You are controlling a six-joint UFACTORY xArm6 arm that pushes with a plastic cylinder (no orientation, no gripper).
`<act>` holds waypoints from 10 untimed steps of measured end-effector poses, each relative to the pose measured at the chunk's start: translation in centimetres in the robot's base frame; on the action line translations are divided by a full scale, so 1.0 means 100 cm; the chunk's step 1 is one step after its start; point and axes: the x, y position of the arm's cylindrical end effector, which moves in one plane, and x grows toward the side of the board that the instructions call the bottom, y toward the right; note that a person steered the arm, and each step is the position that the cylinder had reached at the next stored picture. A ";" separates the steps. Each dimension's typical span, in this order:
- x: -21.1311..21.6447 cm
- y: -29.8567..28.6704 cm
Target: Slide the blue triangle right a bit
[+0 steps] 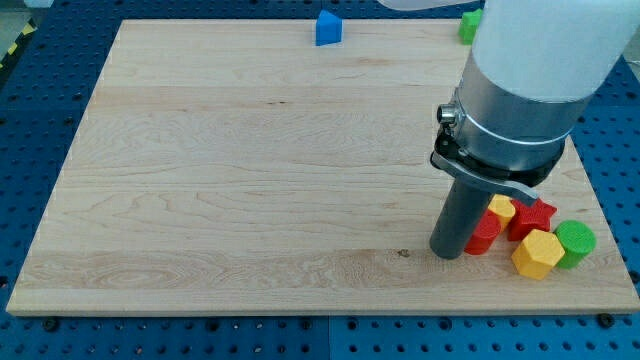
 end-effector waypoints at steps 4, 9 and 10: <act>-0.067 -0.022; -0.090 -0.028; -0.127 -0.079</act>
